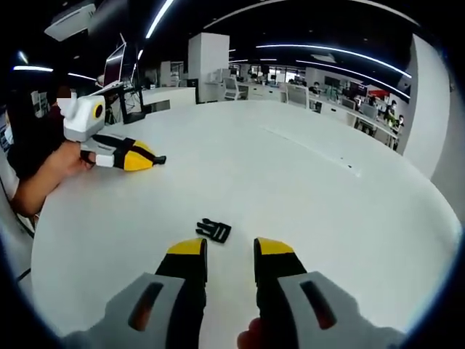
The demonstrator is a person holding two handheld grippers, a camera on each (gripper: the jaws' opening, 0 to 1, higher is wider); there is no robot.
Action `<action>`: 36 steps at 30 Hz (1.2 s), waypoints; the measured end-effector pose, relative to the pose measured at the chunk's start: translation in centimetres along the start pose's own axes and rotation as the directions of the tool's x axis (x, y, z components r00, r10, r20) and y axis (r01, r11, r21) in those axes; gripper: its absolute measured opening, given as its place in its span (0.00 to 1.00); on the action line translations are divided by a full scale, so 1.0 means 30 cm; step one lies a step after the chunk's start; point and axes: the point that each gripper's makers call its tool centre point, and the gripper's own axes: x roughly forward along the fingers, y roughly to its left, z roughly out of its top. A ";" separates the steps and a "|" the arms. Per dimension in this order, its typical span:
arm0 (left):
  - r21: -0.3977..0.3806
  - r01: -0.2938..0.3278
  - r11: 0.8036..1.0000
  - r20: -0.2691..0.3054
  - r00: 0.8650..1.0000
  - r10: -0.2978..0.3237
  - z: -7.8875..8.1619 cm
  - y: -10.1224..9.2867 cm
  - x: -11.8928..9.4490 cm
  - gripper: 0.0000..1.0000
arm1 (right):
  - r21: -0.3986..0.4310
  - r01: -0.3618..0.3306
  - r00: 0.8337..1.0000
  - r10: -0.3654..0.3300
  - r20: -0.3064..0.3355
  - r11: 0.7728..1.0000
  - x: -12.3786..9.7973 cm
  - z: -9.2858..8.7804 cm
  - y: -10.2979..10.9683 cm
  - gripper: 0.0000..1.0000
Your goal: Snap the two parts of the plastic buckle together until the buckle closes and remains connected.
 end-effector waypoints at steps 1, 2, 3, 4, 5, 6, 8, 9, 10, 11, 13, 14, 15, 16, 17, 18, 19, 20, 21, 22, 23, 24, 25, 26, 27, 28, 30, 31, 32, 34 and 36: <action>0.000 0.000 1.000 0.000 1.000 0.000 0.000 0.000 0.000 0.12 | -0.002 0.000 1.000 0.000 -0.001 1.000 0.003 0.001 0.001 0.25; -0.001 0.000 1.000 0.000 1.000 0.000 0.000 0.000 0.000 0.12 | -0.002 0.000 1.000 0.000 -0.001 1.000 0.004 0.001 0.002 0.25; -0.001 0.001 1.000 0.000 1.000 -0.001 0.000 0.000 0.000 0.12 | -0.002 0.000 1.000 0.000 -0.001 1.000 0.005 0.002 0.002 0.26; -0.001 0.000 1.000 0.000 1.000 0.000 0.000 0.001 0.000 0.12 | -0.002 0.000 1.000 0.000 -0.002 1.000 0.009 0.004 0.002 0.26; -0.001 0.000 1.000 0.000 1.000 0.000 0.000 0.001 0.000 0.12 | -0.004 -0.001 1.000 0.001 -0.001 1.000 0.011 0.005 0.002 0.26; 0.000 0.000 1.000 0.000 1.000 0.000 0.000 0.001 0.000 0.12 | -0.004 -0.002 1.000 0.002 -0.002 1.000 0.014 0.006 0.004 0.26; 0.000 0.001 1.000 0.000 1.000 -0.001 0.000 0.001 0.000 0.12 | -0.008 -0.004 1.000 0.004 -0.003 1.000 0.019 0.008 0.007 0.26; 0.000 0.001 1.000 0.000 1.000 -0.001 0.000 0.001 0.000 0.12 | -0.009 -0.005 1.000 0.005 -0.004 1.000 0.022 0.009 0.008 0.26; 0.001 0.001 1.000 0.000 1.000 -0.001 0.000 0.001 -0.001 0.12 | -0.010 -0.005 1.000 0.005 -0.005 1.000 0.025 0.009 0.009 0.26; 0.001 0.001 1.000 0.000 1.000 -0.001 0.000 0.001 -0.001 0.12 | -0.010 -0.005 1.000 0.005 -0.006 1.000 0.027 0.008 0.010 0.26; 0.002 0.001 1.000 0.000 1.000 -0.001 0.000 0.001 -0.001 0.12 | -0.011 -0.006 1.000 0.006 -0.009 1.000 0.034 0.007 0.011 0.26; 0.002 0.001 1.000 0.000 1.000 -0.001 0.000 0.001 -0.001 0.12 | -0.014 -0.006 1.000 0.006 -0.009 1.000 0.036 0.008 0.012 0.26; 0.002 0.001 1.000 0.000 1.000 -0.001 0.000 0.001 -0.002 0.12 | -0.014 -0.007 1.000 0.007 -0.007 1.000 0.037 0.009 0.014 0.26; 0.001 0.001 1.000 -0.001 1.000 -0.001 0.000 0.001 -0.002 0.12 | -0.012 -0.007 1.000 0.007 -0.007 1.000 0.038 0.011 0.015 0.26; 0.001 0.001 1.000 -0.001 1.000 -0.001 0.000 0.001 -0.002 0.12 | -0.013 -0.006 1.000 0.006 -0.008 1.000 0.038 0.011 0.015 0.26; 0.001 0.001 1.000 0.000 1.000 -0.001 0.000 0.001 -0.002 0.12 | -0.015 -0.005 1.000 0.005 -0.008 1.000 0.039 0.012 0.015 0.26; 0.002 0.001 1.000 -0.001 1.000 -0.001 0.000 0.001 -0.002 0.12 | -0.015 -0.005 1.000 0.005 -0.008 1.000 0.040 0.012 0.015 0.26; 0.003 0.000 1.000 0.000 1.000 0.000 0.000 0.001 -0.001 0.12 | -0.015 -0.005 1.000 0.005 -0.008 1.000 0.040 0.013 0.016 0.26; 0.003 0.000 1.000 0.000 1.000 0.000 0.000 0.001 -0.001 0.12 | -0.016 -0.006 1.000 0.006 -0.007 1.000 0.040 0.014 0.017 0.26; 0.004 0.000 1.000 0.000 1.000 0.000 0.000 0.001 -0.001 0.12 | -0.015 -0.005 1.000 0.005 -0.007 1.000 0.041 0.014 0.017 0.26; 0.003 0.000 1.000 0.000 1.000 0.000 0.000 0.001 -0.001 0.12 | -0.014 -0.005 1.000 0.005 -0.003 1.000 0.041 0.016 0.017 0.26; 0.003 0.000 1.000 0.000 1.000 0.000 -0.001 0.001 -0.002 0.12 | -0.013 -0.004 1.000 0.004 -0.002 1.000 0.041 0.018 0.018 0.26; 0.004 0.000 1.000 0.000 1.000 0.000 -0.001 0.001 -0.002 0.12 | -0.013 -0.004 1.000 0.004 -0.002 1.000 0.042 0.019 0.018 0.26; 0.003 0.000 1.000 0.000 1.000 0.000 -0.001 0.001 -0.002 0.12 | -0.015 -0.003 1.000 0.003 -0.003 1.000 0.042 0.019 0.019 0.26; 0.003 0.000 1.000 0.000 1.000 0.000 -0.001 0.001 -0.002 0.12 | -0.020 -0.002 1.000 0.002 -0.004 1.000 0.044 0.020 0.020 0.26; 0.003 -0.001 1.000 0.000 1.000 0.001 -0.001 0.001 -0.003 0.12 | -0.021 -0.003 1.000 0.003 -0.004 1.000 0.045 0.021 0.021 0.26; 0.003 -0.001 1.000 0.000 1.000 0.001 -0.001 0.001 -0.003 0.12 | -0.023 -0.004 1.000 0.004 -0.005 1.000 0.048 0.023 0.023 0.26; 0.003 -0.001 1.000 0.000 1.000 0.001 -0.001 0.001 -0.003 0.12 | -0.025 -0.004 1.000 0.004 -0.005 1.000 0.049 0.025 0.024 0.26; 0.004 -0.001 1.000 0.000 1.000 0.001 -0.001 0.001 -0.003 0.12 | -0.026 -0.005 1.000 0.005 -0.005 1.000 0.051 0.026 0.025 0.27; 0.004 -0.001 1.000 0.000 1.000 0.001 -0.001 0.001 -0.003 0.12 | -0.027 -0.006 1.000 0.006 -0.004 1.000 0.056 0.031 0.027 0.27; 0.005 -0.001 1.000 0.000 1.000 0.001 -0.002 0.001 -0.003 0.12 | -0.030 -0.006 1.000 0.006 -0.005 1.000 0.062 0.033 0.028 0.27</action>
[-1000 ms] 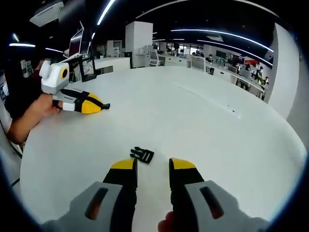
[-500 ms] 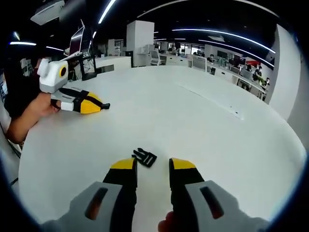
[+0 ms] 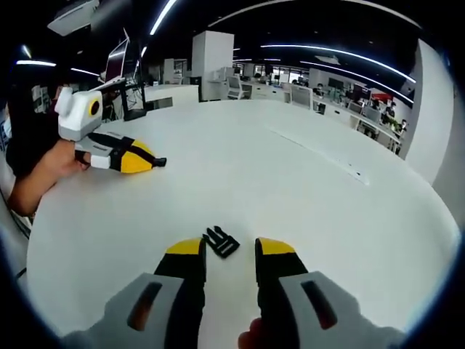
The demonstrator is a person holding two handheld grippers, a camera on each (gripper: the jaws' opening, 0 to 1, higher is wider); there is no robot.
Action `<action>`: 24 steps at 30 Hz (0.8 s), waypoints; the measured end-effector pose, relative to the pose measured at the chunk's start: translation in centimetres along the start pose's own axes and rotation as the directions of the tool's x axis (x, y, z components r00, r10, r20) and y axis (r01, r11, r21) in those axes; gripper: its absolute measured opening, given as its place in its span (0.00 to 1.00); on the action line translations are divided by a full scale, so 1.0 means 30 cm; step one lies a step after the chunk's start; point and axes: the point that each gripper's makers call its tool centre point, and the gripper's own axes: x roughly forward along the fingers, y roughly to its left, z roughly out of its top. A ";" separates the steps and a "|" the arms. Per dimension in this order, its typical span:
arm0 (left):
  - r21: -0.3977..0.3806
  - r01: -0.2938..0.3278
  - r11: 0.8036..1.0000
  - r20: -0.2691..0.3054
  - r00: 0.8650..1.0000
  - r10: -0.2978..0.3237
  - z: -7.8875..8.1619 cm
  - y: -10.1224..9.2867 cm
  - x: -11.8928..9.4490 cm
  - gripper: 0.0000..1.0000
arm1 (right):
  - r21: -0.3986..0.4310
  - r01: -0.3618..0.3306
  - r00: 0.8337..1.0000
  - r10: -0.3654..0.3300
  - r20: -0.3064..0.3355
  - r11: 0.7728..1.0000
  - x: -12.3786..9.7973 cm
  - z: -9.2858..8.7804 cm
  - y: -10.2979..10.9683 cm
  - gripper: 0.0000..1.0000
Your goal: Snap the two parts of the plastic buckle together until the buckle closes and remains connected.
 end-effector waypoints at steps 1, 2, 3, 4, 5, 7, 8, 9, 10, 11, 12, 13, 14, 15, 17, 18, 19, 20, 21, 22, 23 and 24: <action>0.000 0.000 1.000 0.000 1.000 0.000 0.000 0.000 0.000 0.12 | -0.001 0.000 1.000 0.000 -0.001 1.000 0.003 0.000 0.000 0.27; 0.001 0.000 1.000 0.000 1.000 0.000 0.000 0.000 0.000 0.12 | -0.001 0.000 1.000 0.000 -0.001 1.000 0.006 0.000 0.000 0.27; 0.001 0.000 1.000 0.000 1.000 0.000 0.000 0.000 0.000 0.12 | 0.002 0.000 1.000 0.000 -0.001 1.000 0.008 0.001 -0.002 0.27; 0.001 0.000 1.000 0.000 1.000 0.000 0.000 0.000 0.000 0.12 | 0.002 0.000 1.000 0.000 0.000 1.000 0.010 0.003 -0.002 0.27; 0.001 0.000 1.000 -0.001 1.000 0.000 0.000 0.000 -0.001 0.12 | 0.002 0.000 1.000 0.000 0.000 1.000 0.011 0.004 -0.003 0.27; 0.002 0.000 1.000 -0.001 1.000 0.000 0.000 0.000 -0.001 0.12 | 0.002 0.001 1.000 -0.001 0.000 1.000 0.013 0.006 -0.005 0.27; 0.002 0.000 1.000 -0.001 1.000 0.000 0.000 0.000 -0.001 0.12 | 0.002 0.002 1.000 -0.002 0.000 1.000 0.014 0.006 -0.006 0.27; 0.002 0.001 1.000 -0.001 1.000 -0.001 0.000 0.000 -0.001 0.12 | 0.001 0.003 1.000 -0.003 0.000 1.000 0.015 0.007 -0.008 0.27; 0.001 0.001 1.000 -0.001 1.000 -0.001 0.000 0.001 -0.001 0.12 | 0.002 0.004 1.000 -0.004 0.001 1.000 0.016 0.008 -0.009 0.26; 0.002 0.000 1.000 -0.001 1.000 0.000 0.000 0.001 -0.001 0.12 | 0.003 0.004 1.000 -0.004 0.002 1.000 0.017 0.009 -0.010 0.26; 0.001 0.000 1.000 -0.001 1.000 0.000 -0.001 0.001 -0.001 0.12 | 0.003 0.004 1.000 -0.004 0.001 1.000 0.019 0.009 -0.010 0.26; 0.002 0.000 1.000 -0.001 1.000 0.000 -0.001 0.001 -0.001 0.12 | 0.005 0.003 1.000 -0.003 0.002 1.000 0.020 0.010 -0.010 0.26; 0.001 0.000 1.000 -0.001 1.000 0.000 0.000 0.001 -0.001 0.12 | 0.006 0.002 1.000 -0.002 0.002 1.000 0.022 0.012 -0.010 0.26; 0.001 0.000 1.000 -0.001 1.000 0.000 0.000 0.001 -0.001 0.12 | 0.007 0.001 1.000 -0.001 0.002 1.000 0.023 0.013 -0.010 0.26; 0.001 -0.001 1.000 -0.001 1.000 0.001 0.000 0.001 -0.001 0.12 | 0.010 0.003 1.000 -0.003 0.003 1.000 0.025 0.014 -0.010 0.26; 0.001 -0.001 1.000 -0.001 1.000 0.001 0.000 0.001 -0.001 0.12 | 0.012 0.005 1.000 -0.005 0.004 1.000 0.027 0.015 -0.011 0.26; 0.002 -0.001 1.000 -0.001 1.000 0.001 0.000 0.001 -0.001 0.12 | 0.013 0.006 1.000 -0.006 0.005 1.000 0.027 0.016 -0.012 0.26; 0.001 0.000 1.000 -0.001 1.000 0.000 0.000 0.000 -0.001 0.12 | 0.016 0.009 1.000 -0.009 0.007 1.000 0.029 0.017 -0.015 0.26; 0.001 -0.001 1.000 -0.001 1.000 0.001 0.000 0.000 -0.002 0.12 | 0.018 0.012 1.000 -0.012 0.007 1.000 0.030 0.016 -0.017 0.26; 0.002 -0.001 1.000 -0.001 1.000 0.001 0.000 -0.001 -0.002 0.12 | 0.019 0.012 1.000 -0.013 0.011 1.000 0.030 0.017 -0.018 0.26; 0.002 -0.001 1.000 -0.001 1.000 0.001 0.001 -0.001 -0.002 0.12 | 0.021 0.014 1.000 -0.014 0.012 1.000 0.031 0.017 -0.019 0.26; 0.003 -0.001 1.000 -0.002 1.000 0.001 0.001 -0.001 -0.001 0.12 | 0.022 0.017 1.000 -0.018 0.015 1.000 0.032 0.018 -0.021 0.26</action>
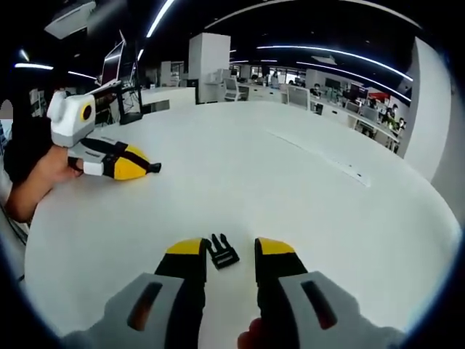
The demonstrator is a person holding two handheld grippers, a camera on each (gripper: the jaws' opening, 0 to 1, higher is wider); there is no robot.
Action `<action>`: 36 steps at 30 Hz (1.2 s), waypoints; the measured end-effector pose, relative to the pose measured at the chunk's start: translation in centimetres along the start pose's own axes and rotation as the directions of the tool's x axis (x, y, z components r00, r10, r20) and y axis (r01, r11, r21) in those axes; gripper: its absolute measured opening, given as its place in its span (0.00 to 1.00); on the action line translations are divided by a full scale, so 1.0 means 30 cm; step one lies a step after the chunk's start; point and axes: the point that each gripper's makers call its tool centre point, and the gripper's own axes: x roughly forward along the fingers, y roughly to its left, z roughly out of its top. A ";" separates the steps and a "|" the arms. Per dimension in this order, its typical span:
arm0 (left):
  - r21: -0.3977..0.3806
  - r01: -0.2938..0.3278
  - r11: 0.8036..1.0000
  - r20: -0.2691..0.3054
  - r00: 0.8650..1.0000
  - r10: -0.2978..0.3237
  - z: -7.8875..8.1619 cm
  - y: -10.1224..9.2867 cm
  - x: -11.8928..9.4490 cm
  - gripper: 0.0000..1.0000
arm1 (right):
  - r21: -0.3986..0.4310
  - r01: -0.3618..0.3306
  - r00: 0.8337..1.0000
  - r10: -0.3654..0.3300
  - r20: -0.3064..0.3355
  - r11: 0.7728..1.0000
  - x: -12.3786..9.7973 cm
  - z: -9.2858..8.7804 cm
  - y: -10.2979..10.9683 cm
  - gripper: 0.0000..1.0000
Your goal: Snap the two parts of the plastic buckle together until the buckle closes and remains connected.
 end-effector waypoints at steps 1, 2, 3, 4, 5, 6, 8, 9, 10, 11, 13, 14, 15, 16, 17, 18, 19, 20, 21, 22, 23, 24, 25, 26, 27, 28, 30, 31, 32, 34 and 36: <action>-0.001 0.000 1.000 0.000 1.000 0.000 0.000 0.000 0.000 0.12 | 0.002 0.004 1.000 -0.004 0.001 1.000 0.000 -0.001 -0.001 0.26; -0.001 0.000 1.000 0.000 1.000 0.000 0.000 0.000 0.001 0.12 | 0.005 0.008 1.000 -0.008 0.004 1.000 0.000 -0.001 -0.003 0.26; 0.000 0.000 1.000 0.000 1.000 0.000 0.001 0.000 0.001 0.12 | 0.006 0.010 1.000 -0.010 0.005 1.000 -0.001 -0.001 -0.004 0.26; 0.000 0.000 1.000 0.000 1.000 0.000 0.001 0.000 0.002 0.12 | 0.009 0.013 1.000 -0.013 0.007 1.000 -0.001 -0.001 -0.005 0.26; 0.000 0.000 1.000 0.000 1.000 0.000 0.001 0.000 0.002 0.12 | 0.010 0.016 1.000 -0.016 0.007 1.000 -0.003 -0.002 -0.007 0.26; -0.001 0.001 1.000 0.000 1.000 -0.001 0.001 0.000 0.002 0.12 | 0.010 0.018 1.000 -0.018 0.010 1.000 -0.006 -0.001 -0.008 0.26; -0.001 0.001 1.000 0.000 1.000 -0.001 0.001 0.000 0.002 0.12 | 0.017 0.015 1.000 -0.015 0.021 1.000 -0.018 0.004 -0.010 0.26; -0.001 0.001 1.000 0.000 1.000 -0.001 0.002 0.000 0.002 0.12 | 0.021 0.012 1.000 -0.012 0.027 1.000 -0.025 0.006 -0.009 0.26; -0.001 0.001 1.000 0.000 1.000 -0.001 0.002 0.000 0.003 0.12 | 0.021 0.011 0.999 -0.011 0.030 1.000 -0.029 0.007 -0.009 0.26; -0.001 0.001 1.000 0.000 1.000 -0.001 0.002 0.000 0.003 0.12 | 0.016 0.006 1.000 -0.006 0.031 1.000 -0.034 0.007 -0.006 0.26; -0.002 0.001 1.000 0.000 1.000 -0.001 0.002 -0.001 0.003 0.12 | 0.005 -0.011 0.999 0.011 0.036 1.000 -0.044 0.008 0.004 0.26; -0.002 0.001 1.000 0.000 1.000 -0.001 0.002 -0.001 0.003 0.12 | 0.008 -0.019 0.999 0.019 0.037 1.000 -0.048 0.006 0.005 0.26; -0.002 0.001 1.000 0.000 1.000 -0.001 0.002 -0.001 0.003 0.12 | 0.010 -0.028 0.999 0.027 0.041 1.000 -0.050 0.005 0.009 0.26; -0.002 0.001 1.000 0.000 1.000 -0.001 0.002 -0.001 0.003 0.12 | 0.014 -0.036 0.998 0.036 0.044 0.999 -0.053 0.005 0.012 0.25; -0.002 0.001 1.000 0.000 1.000 -0.001 0.002 -0.001 0.003 0.12 | 0.014 -0.041 0.998 0.040 0.047 0.999 -0.055 0.004 0.014 0.25; -0.002 0.001 1.000 0.000 1.000 -0.001 0.002 -0.001 0.003 0.12 | 0.013 -0.044 0.998 0.043 0.048 0.999 -0.055 0.004 0.017 0.25; -0.002 0.001 1.000 0.000 1.000 -0.001 0.001 -0.001 0.003 0.12 | 0.011 -0.049 0.998 0.049 0.049 0.999 -0.056 0.003 0.020 0.24; -0.002 0.001 1.000 0.001 1.000 -0.001 0.001 -0.001 0.003 0.12 | 0.009 -0.056 0.997 0.056 0.047 0.998 -0.055 0.001 0.023 0.24; -0.003 0.001 1.000 0.001 1.000 -0.001 0.001 0.000 0.004 0.12 | 0.009 -0.061 0.997 0.061 0.046 0.998 -0.056 -0.001 0.024 0.24; -0.003 0.001 1.000 0.001 1.000 -0.001 0.001 0.000 0.004 0.12 | 0.008 -0.064 0.997 0.064 0.047 0.998 -0.056 -0.003 0.025 0.24; -0.003 0.001 1.000 0.001 1.000 -0.001 0.001 0.000 0.004 0.12 | 0.009 -0.069 0.997 0.069 0.047 0.998 -0.056 -0.005 0.024 0.24; -0.003 0.002 1.000 0.001 1.000 -0.002 0.001 0.001 0.004 0.12 | 0.014 -0.074 0.996 0.073 0.047 0.997 -0.056 -0.007 0.024 0.23; -0.003 0.002 1.000 0.001 1.000 -0.002 0.001 0.001 0.004 0.12 | 0.017 -0.076 0.996 0.075 0.049 0.997 -0.056 -0.008 0.023 0.23; -0.003 0.002 1.000 0.001 1.000 -0.002 0.001 0.001 0.004 0.12 | 0.018 -0.078 0.996 0.077 0.049 0.997 -0.055 -0.009 0.022 0.23; -0.004 0.002 1.000 0.001 1.000 -0.002 0.001 0.001 0.004 0.12 | 0.019 -0.079 0.996 0.078 0.048 0.997 -0.054 -0.011 0.021 0.23; -0.004 0.003 1.000 0.001 1.000 -0.003 0.001 0.001 0.004 0.12 | 0.018 -0.079 0.996 0.078 0.046 0.997 -0.052 -0.013 0.021 0.23; -0.004 0.003 1.000 0.001 1.000 -0.003 0.001 0.002 0.004 0.12 | 0.017 -0.084 0.996 0.083 0.043 0.996 -0.048 -0.016 0.023 0.22; -0.004 0.003 1.000 0.001 1.000 -0.003 0.001 0.002 0.004 0.12 | 0.018 -0.086 0.995 0.085 0.042 0.996 -0.047 -0.018 0.024 0.22; -0.004 0.003 1.000 0.002 1.000 -0.003 0.001 0.002 0.004 0.12 | 0.021 -0.089 0.995 0.088 0.042 0.996 -0.045 -0.020 0.025 0.22; -0.004 0.003 1.000 0.002 1.000 -0.003 0.001 0.002 0.004 0.12 | 0.023 -0.092 0.995 0.091 0.043 0.995 -0.043 -0.021 0.026 0.21; -0.004 0.003 1.000 0.002 1.000 -0.003 0.002 0.001 0.003 0.12 | 0.024 -0.096 0.995 0.094 0.044 0.995 -0.041 -0.023 0.026 0.21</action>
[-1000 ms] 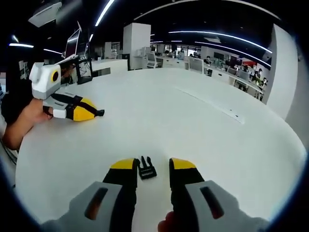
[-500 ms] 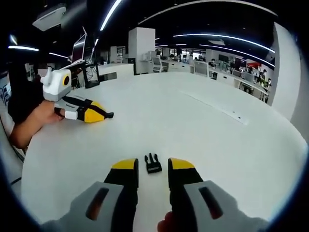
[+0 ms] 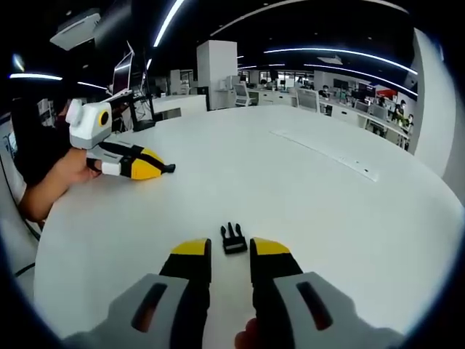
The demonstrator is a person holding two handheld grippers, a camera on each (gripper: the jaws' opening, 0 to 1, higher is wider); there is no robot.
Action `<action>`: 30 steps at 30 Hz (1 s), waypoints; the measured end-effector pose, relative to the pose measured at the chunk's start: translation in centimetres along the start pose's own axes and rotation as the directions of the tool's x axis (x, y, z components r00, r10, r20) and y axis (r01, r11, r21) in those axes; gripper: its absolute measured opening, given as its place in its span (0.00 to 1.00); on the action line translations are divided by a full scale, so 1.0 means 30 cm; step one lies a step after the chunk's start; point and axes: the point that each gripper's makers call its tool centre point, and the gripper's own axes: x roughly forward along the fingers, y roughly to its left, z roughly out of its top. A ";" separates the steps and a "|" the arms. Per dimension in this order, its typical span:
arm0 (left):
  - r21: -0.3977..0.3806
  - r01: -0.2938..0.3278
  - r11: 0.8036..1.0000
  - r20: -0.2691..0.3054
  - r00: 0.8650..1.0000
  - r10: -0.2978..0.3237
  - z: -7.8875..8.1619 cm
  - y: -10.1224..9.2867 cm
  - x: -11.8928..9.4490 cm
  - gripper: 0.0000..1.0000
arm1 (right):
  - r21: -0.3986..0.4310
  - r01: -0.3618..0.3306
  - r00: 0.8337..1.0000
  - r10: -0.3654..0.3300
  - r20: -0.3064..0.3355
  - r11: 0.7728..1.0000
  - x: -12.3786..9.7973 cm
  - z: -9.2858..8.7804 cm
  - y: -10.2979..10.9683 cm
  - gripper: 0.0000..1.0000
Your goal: Snap the two parts of the plastic buckle together until the buckle closes and remains connected.
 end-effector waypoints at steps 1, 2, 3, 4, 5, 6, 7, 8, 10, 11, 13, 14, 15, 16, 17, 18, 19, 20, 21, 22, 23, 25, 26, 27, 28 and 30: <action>0.000 0.000 1.000 0.000 1.000 0.000 0.000 0.000 0.000 0.12 | 0.000 0.000 1.000 0.000 0.000 1.000 0.000 -0.001 0.000 0.20; 0.001 0.000 1.000 0.001 1.000 0.000 0.001 0.000 0.001 0.12 | 0.001 -0.001 1.000 0.001 0.001 1.000 0.000 -0.001 0.000 0.20; 0.002 0.001 1.000 0.001 1.000 -0.001 0.001 -0.001 0.001 0.12 | 0.002 -0.002 1.000 0.002 0.003 1.000 0.000 -0.001 0.000 0.19; 0.003 0.001 1.000 0.001 1.000 -0.001 0.001 -0.001 0.001 0.12 | 0.001 -0.002 1.000 0.002 0.003 1.000 0.000 -0.001 0.000 0.19; 0.003 0.001 1.000 0.001 1.000 -0.001 0.001 -0.002 0.002 0.12 | 0.000 -0.001 1.000 0.001 0.003 1.000 0.000 -0.001 -0.001 0.19; 0.003 0.002 1.000 0.000 1.000 -0.002 0.002 -0.002 0.002 0.12 | 0.000 -0.001 1.000 0.001 0.004 1.000 -0.001 -0.001 0.000 0.19; 0.003 0.002 1.000 0.000 1.000 -0.002 0.002 -0.002 0.002 0.12 | -0.001 -0.001 1.000 0.001 0.004 1.000 -0.001 -0.002 0.000 0.19; 0.003 0.002 1.000 0.000 1.000 -0.002 0.002 -0.002 0.002 0.12 | -0.002 0.000 1.000 0.000 0.004 1.000 -0.001 -0.002 -0.001 0.18; 0.003 0.003 1.000 0.000 1.000 -0.003 0.002 -0.002 0.002 0.12 | -0.002 0.001 1.000 -0.001 0.003 1.000 0.000 -0.004 -0.003 0.18; 0.003 0.002 1.000 0.000 1.000 -0.002 0.002 -0.002 0.002 0.12 | -0.001 0.000 1.000 0.000 0.004 1.000 0.001 -0.005 -0.003 0.17; 0.005 0.002 1.000 -0.001 1.000 -0.002 0.002 -0.002 0.001 0.12 | 0.001 0.000 1.000 0.000 0.008 1.000 0.000 -0.004 -0.002 0.17; 0.005 0.003 1.000 -0.001 1.000 -0.003 0.002 -0.003 0.001 0.12 | 0.001 0.000 1.000 0.000 0.009 1.000 0.000 -0.004 -0.002 0.17; 0.005 0.003 1.000 -0.001 1.000 -0.003 0.002 -0.003 0.001 0.12 | 0.001 0.001 1.000 -0.001 0.009 1.000 0.000 -0.005 -0.002 0.17; 0.004 0.003 1.000 -0.001 1.000 -0.003 0.001 -0.003 0.001 0.12 | 0.002 0.001 1.000 -0.001 0.009 1.000 -0.001 -0.005 -0.003 0.17; 0.004 0.004 1.000 -0.002 1.000 -0.004 0.002 -0.004 0.001 0.12 | 0.000 0.004 1.000 -0.004 0.009 1.000 -0.002 -0.005 -0.004 0.16; 0.004 0.004 1.000 -0.002 1.000 -0.004 0.002 -0.004 0.001 0.12 | 0.000 0.005 1.000 -0.005 0.011 1.000 -0.002 -0.006 -0.005 0.16; 0.004 0.004 1.000 -0.002 1.000 -0.004 0.002 -0.004 0.000 0.12 | 0.001 0.005 1.000 -0.005 0.012 1.000 -0.003 -0.006 -0.005 0.16; 0.004 0.004 1.000 -0.002 1.000 -0.004 0.002 -0.004 0.000 0.12 | 0.002 0.005 1.000 -0.005 0.013 1.000 -0.003 -0.006 -0.005 0.16; 0.004 0.004 1.000 -0.002 1.000 -0.004 0.002 -0.004 0.000 0.12 | 0.001 0.006 1.000 -0.006 0.013 1.000 -0.003 -0.006 -0.004 0.16; 0.004 0.004 1.000 -0.002 1.000 -0.004 0.002 -0.004 0.000 0.12 | 0.001 0.006 1.000 -0.006 0.013 1.000 -0.004 -0.006 -0.004 0.16; 0.004 0.004 1.000 -0.002 1.000 -0.004 0.002 -0.005 0.000 0.12 | -0.002 0.006 1.000 -0.006 0.012 1.000 -0.004 -0.006 -0.003 0.16; 0.004 0.004 1.000 -0.002 1.000 -0.004 0.002 -0.005 0.000 0.12 | -0.003 0.004 1.000 -0.004 0.012 1.000 -0.005 -0.006 0.000 0.16; 0.004 0.004 1.000 -0.002 1.000 -0.004 0.002 -0.005 0.000 0.12 | -0.004 0.002 1.000 -0.002 0.012 1.000 -0.005 -0.006 0.001 0.16; 0.004 0.004 1.000 -0.002 1.000 -0.004 0.002 -0.005 0.000 0.12 | -0.005 0.004 1.000 -0.004 0.013 1.000 -0.005 -0.006 0.001 0.16; 0.004 0.004 1.000 -0.002 1.000 -0.004 0.002 -0.005 0.000 0.12 | -0.005 0.005 1.000 -0.005 0.013 1.000 -0.005 -0.006 -0.001 0.16; 0.004 0.004 1.000 -0.002 1.000 -0.004 0.002 -0.005 0.000 0.12 | -0.005 0.007 1.000 -0.007 0.016 1.000 -0.003 -0.005 -0.003 0.16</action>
